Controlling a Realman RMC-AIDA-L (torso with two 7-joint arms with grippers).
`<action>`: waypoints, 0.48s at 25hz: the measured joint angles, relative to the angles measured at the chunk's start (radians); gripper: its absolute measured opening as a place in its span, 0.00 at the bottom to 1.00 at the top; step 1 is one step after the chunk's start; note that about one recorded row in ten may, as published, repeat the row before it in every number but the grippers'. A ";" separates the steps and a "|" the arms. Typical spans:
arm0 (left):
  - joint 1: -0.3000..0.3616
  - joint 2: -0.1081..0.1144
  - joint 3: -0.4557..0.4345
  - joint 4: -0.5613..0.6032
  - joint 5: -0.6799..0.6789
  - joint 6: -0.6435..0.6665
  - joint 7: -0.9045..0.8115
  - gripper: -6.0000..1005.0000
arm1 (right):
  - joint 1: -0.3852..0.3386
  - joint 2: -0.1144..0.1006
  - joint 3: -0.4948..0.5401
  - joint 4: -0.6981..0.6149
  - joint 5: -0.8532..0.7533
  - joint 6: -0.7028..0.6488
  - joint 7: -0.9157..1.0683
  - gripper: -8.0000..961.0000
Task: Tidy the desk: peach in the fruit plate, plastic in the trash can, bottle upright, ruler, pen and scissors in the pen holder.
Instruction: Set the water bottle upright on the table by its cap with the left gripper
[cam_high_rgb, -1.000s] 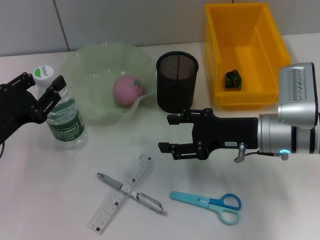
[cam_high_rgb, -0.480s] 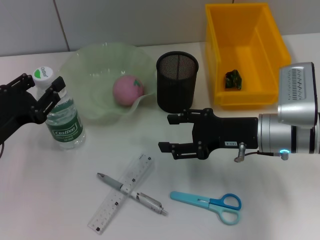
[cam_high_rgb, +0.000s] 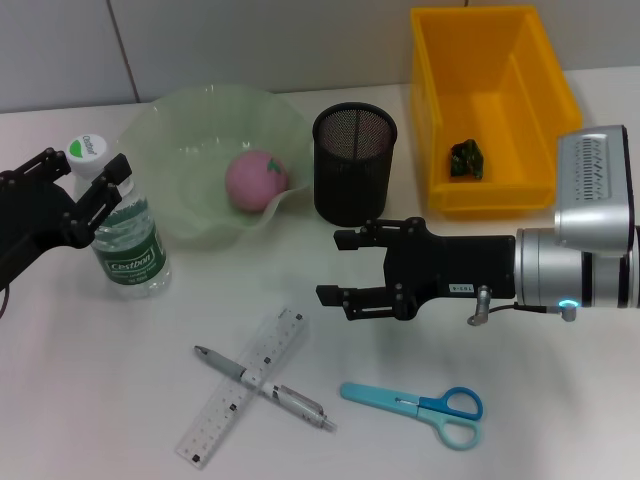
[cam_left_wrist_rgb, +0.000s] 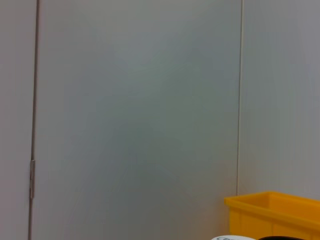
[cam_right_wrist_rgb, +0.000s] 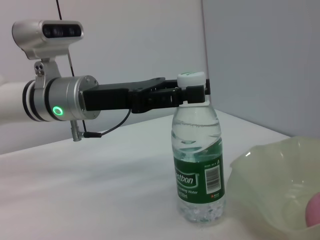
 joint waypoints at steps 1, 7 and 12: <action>0.000 0.000 0.000 0.000 0.000 -0.001 0.000 0.45 | 0.000 0.000 0.000 0.002 0.000 0.000 0.000 0.79; -0.001 -0.001 0.001 0.000 -0.001 -0.001 0.000 0.45 | 0.004 0.000 0.000 0.006 0.000 0.000 0.000 0.79; -0.003 -0.002 0.006 0.000 -0.001 -0.006 0.000 0.45 | 0.006 -0.001 0.000 0.006 -0.001 0.000 0.000 0.79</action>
